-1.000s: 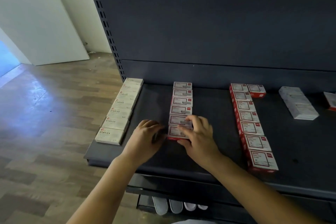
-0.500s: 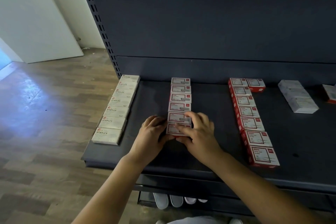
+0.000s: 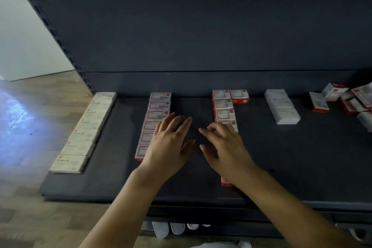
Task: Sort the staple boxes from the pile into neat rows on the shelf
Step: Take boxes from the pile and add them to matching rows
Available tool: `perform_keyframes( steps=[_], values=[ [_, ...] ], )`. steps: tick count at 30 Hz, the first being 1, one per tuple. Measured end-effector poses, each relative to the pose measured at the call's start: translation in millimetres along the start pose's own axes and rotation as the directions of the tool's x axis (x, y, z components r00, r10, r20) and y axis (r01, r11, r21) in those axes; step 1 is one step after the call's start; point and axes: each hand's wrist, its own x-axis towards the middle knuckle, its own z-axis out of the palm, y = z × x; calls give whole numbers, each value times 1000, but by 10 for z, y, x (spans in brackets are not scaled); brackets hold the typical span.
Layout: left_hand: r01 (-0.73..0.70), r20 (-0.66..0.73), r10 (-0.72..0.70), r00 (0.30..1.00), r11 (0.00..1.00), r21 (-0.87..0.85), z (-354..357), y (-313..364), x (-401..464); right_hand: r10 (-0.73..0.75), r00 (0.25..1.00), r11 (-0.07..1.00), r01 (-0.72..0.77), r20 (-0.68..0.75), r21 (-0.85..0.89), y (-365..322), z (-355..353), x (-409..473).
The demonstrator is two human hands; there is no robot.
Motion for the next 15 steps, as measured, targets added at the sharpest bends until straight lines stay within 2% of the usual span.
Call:
perform_keyframes(
  steps=[6, 15],
  values=[
    [-96, -10, 96, 995, 994, -43, 364, 736, 277, 83, 995, 996, -81, -59, 28, 681, -405, -266],
    [-95, 52, 101, 994, 990, -106, 804, 1550, 623, 136, 976, 989, -124, -168, 80, 1571, -764, -587]
  ],
)
